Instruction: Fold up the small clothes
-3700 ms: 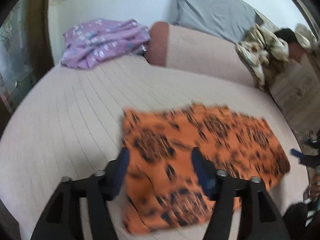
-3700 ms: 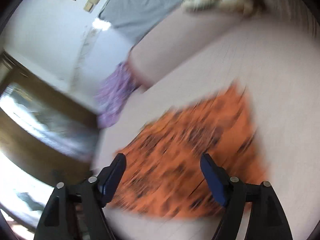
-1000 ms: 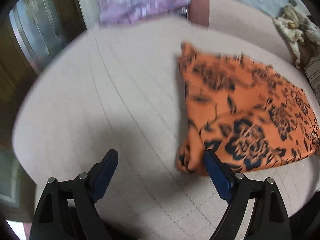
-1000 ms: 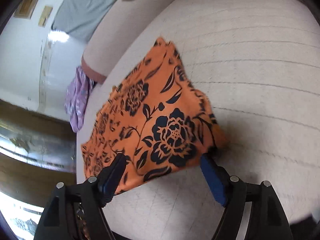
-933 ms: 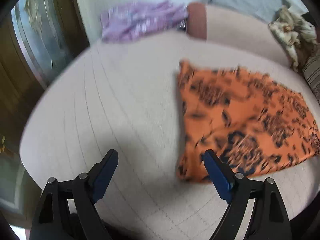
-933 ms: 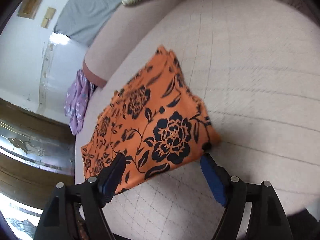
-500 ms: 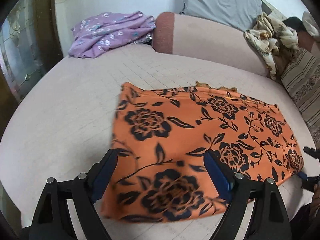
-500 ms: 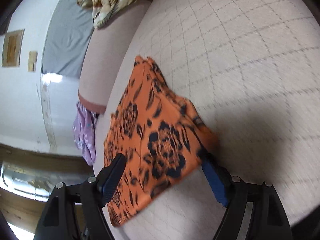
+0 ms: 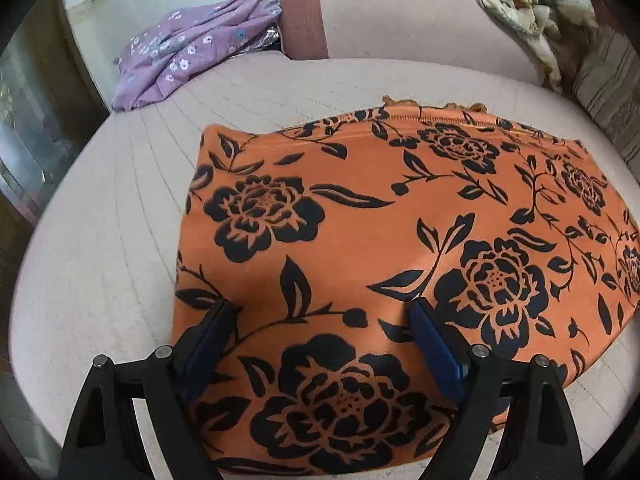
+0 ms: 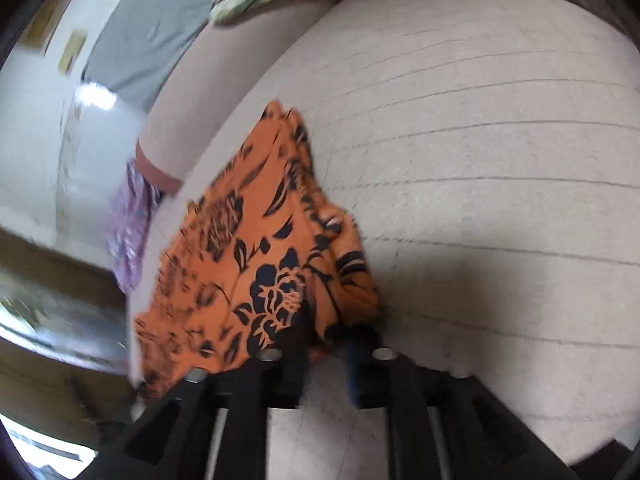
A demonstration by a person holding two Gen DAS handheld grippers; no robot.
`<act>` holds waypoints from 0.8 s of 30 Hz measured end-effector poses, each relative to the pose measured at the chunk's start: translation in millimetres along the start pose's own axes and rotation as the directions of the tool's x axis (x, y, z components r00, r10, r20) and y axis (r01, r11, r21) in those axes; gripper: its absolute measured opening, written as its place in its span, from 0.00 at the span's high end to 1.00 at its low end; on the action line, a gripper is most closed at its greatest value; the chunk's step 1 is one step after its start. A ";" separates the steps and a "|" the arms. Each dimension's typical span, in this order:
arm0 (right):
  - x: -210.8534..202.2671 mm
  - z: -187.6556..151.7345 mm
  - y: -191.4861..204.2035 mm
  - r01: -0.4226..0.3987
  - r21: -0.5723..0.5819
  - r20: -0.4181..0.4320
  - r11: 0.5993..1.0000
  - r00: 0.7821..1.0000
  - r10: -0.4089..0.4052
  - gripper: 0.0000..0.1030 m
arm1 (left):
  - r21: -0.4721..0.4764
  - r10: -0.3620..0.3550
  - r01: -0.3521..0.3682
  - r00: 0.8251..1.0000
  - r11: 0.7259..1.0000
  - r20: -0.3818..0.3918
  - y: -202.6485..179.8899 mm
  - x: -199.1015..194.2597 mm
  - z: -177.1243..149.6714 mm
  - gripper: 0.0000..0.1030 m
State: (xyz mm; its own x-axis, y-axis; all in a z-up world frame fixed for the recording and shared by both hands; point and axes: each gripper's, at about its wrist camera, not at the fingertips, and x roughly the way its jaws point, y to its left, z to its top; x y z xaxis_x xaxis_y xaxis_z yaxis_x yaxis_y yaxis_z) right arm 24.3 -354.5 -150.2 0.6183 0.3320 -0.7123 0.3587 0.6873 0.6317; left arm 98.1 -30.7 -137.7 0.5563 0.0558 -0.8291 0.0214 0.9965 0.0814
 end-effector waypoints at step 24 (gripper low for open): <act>105.1 151.5 66.7 0.166 -0.270 -0.062 0.949 0.980 -0.189 0.82 | 0.000 -0.030 0.030 0.999 1.000 0.011 8.2 1.2 1.1 0.07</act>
State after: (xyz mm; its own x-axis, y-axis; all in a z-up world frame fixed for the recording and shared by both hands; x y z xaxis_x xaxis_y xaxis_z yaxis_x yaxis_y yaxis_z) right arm 219.1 -371.6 -136.6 0.4946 0.2352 -0.8367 0.2545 0.8813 0.3982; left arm 99.9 -22.5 -137.4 0.5644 0.0248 -0.8252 0.0381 0.9977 0.0561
